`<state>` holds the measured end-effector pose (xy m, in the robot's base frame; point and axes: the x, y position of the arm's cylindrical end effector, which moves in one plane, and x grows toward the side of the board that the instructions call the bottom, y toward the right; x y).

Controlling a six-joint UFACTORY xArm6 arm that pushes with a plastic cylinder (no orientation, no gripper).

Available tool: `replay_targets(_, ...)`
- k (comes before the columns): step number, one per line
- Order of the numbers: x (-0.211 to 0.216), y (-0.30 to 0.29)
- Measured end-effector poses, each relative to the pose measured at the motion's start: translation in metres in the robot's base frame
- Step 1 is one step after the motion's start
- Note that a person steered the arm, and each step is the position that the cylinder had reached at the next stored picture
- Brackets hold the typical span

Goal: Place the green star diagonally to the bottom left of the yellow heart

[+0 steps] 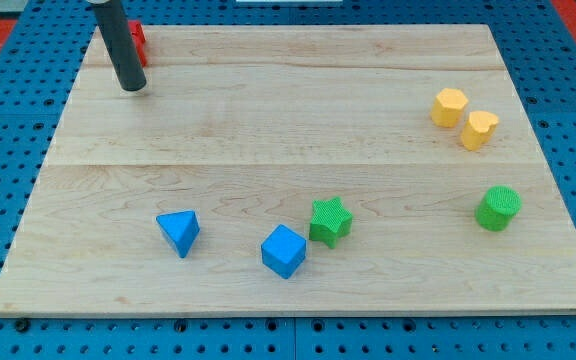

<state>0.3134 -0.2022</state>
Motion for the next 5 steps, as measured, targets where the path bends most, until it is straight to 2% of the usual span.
replay_targets(1,0.053,0.070)
replay_targets(3,0.152,0.276)
replay_targets(4,0.209,0.292)
replay_targets(5,0.242,0.268)
